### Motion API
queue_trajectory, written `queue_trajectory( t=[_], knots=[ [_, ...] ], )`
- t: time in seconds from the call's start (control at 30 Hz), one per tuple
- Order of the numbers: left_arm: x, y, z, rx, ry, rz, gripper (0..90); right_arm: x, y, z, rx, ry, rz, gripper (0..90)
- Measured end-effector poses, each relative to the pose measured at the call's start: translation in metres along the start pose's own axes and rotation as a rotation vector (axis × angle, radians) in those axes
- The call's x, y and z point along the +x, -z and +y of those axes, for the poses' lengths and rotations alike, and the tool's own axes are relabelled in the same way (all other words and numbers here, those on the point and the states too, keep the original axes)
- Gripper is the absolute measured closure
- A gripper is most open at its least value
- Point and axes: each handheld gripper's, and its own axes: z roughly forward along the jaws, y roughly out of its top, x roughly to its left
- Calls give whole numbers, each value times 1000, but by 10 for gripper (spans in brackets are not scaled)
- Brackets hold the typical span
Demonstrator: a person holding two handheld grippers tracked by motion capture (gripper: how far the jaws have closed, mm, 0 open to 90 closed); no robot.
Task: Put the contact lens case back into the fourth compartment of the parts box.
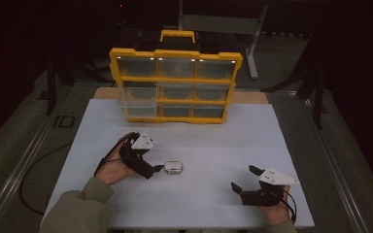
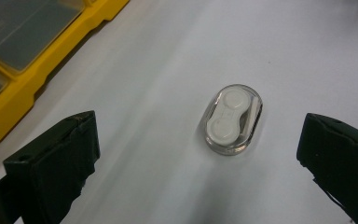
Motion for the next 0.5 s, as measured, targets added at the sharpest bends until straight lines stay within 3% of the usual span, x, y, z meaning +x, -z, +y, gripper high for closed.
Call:
queue_trajectory(
  t=[0.5],
  knots=[
    [-2, -19, 5, 50, -25, -47, 0, 1, -1, 0, 2, 1, 2, 73]
  ],
)
